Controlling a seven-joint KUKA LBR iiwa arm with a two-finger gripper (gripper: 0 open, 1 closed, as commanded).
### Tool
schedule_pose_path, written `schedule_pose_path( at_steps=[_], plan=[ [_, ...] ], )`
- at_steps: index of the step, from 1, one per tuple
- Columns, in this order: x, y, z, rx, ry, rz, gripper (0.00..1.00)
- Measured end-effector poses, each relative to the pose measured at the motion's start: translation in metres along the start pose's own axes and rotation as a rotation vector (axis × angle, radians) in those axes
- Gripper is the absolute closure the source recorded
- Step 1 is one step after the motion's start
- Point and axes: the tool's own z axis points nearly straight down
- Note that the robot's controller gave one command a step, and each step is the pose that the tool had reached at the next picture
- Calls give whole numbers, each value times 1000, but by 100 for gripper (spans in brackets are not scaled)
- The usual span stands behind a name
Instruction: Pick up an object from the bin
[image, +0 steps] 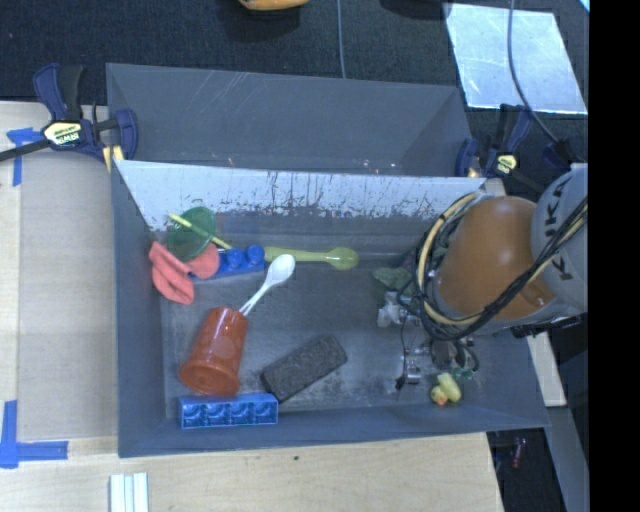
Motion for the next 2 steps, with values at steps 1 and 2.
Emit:
schedule_pose_path(
  at_steps=[1,2],
  plan=[
    [-42,-9,-5,-1,0,80,0],
    [5,53,11,-1,9,75,0]
  ],
)
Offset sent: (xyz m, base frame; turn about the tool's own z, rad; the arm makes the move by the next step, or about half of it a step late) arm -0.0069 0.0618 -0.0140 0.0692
